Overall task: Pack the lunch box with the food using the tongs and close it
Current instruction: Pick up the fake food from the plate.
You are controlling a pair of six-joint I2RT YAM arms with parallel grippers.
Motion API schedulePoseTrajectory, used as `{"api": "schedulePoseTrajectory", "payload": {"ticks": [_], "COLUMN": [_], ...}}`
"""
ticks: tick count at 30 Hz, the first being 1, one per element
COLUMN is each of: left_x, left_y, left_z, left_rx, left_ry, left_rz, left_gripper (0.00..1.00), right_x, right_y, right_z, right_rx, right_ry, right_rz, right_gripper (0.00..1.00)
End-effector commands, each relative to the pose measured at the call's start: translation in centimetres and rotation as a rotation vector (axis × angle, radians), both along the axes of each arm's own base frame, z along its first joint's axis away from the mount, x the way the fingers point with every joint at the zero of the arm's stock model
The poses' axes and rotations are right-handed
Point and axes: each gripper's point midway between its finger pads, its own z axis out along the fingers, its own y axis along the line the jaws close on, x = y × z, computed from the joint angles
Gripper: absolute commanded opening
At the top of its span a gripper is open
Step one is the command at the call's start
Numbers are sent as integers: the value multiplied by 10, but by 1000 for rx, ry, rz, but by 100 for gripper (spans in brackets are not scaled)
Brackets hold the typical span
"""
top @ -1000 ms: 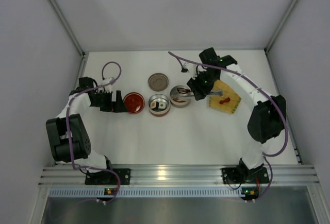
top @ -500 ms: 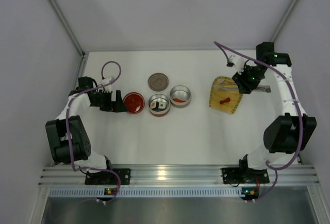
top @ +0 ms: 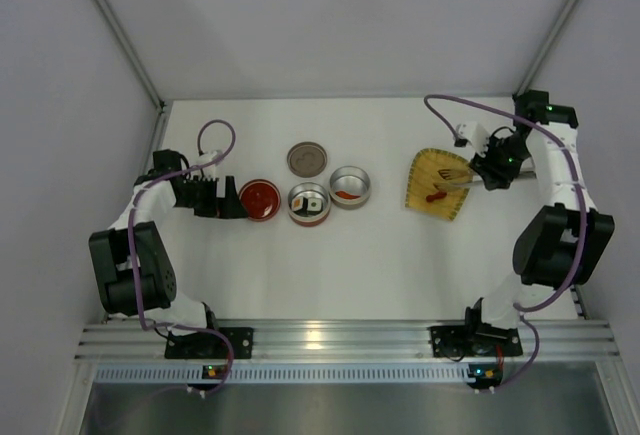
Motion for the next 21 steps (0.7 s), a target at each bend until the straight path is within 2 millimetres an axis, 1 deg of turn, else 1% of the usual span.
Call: {"api": "schedulePoseTrajectory", "payload": {"ticks": [1,13,21], "left_x": [13,20,23], "left_y": [4,6,7], "left_z": [16,24,27], "left_rx": [4,11,6], "left_ry": [-57,-63,-63], "left_rz": [-3,14,24], "left_gripper": [98,98,98], "right_x": [-38,-36,-31], "right_y": [2,1,2], "right_z": [-5,-21,-30], "right_rx": [13,16,12], "right_ry": [141,210,236], "right_rz": [69,79,84], "right_gripper": [43,45,45]}}
